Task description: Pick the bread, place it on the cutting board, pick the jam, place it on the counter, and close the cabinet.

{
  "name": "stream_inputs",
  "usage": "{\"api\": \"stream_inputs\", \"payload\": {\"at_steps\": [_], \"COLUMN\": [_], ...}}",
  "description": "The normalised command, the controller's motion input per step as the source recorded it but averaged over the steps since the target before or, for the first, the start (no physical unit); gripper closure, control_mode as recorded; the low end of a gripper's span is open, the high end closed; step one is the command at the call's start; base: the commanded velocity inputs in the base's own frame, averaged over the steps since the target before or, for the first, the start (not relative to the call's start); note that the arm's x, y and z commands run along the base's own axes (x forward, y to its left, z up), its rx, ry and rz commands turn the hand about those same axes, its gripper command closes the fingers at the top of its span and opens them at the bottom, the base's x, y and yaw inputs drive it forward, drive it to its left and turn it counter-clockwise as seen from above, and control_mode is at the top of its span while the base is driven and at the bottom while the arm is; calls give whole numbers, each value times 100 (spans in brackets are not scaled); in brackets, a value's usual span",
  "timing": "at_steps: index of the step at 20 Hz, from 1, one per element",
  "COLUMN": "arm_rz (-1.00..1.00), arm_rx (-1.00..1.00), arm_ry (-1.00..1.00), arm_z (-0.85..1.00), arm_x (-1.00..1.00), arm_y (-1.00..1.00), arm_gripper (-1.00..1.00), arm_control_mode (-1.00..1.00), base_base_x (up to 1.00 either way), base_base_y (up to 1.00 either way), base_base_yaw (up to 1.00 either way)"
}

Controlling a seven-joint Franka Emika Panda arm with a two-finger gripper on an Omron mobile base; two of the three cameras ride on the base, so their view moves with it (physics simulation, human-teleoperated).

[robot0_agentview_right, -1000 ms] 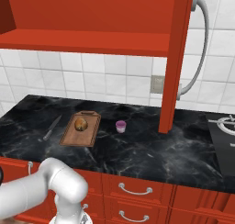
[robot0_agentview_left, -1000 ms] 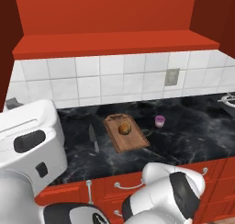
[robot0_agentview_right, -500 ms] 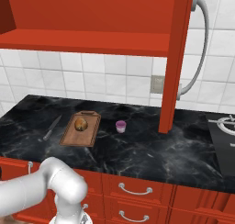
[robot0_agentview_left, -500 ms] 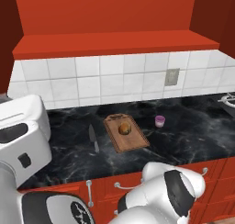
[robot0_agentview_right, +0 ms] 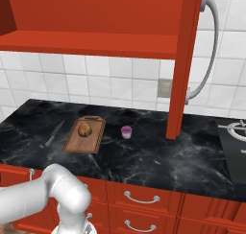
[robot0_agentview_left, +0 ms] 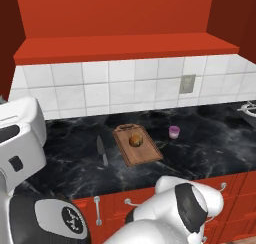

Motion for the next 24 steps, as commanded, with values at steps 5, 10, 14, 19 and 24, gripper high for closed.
{"api": "stream_inputs", "payload": {"at_steps": [5,10,14,19,24], "arm_rz": [0,0,0,0,0], "arm_rx": [0,0,0,0,0], "arm_ry": [0,0,0,0,0], "arm_z": [-3,-5,-9,-15,-20], "arm_x": [17,18,22,23,23], "arm_y": [0,0,0,0,0], "arm_gripper": [-100,-100,-100,-100,-100], "arm_control_mode": [-100,-100,-100,-100,-100], "base_base_x": [0,0,0,0,0], "base_base_y": [0,0,0,0,0], "base_base_yaw": [0,0,0,0,0]}}
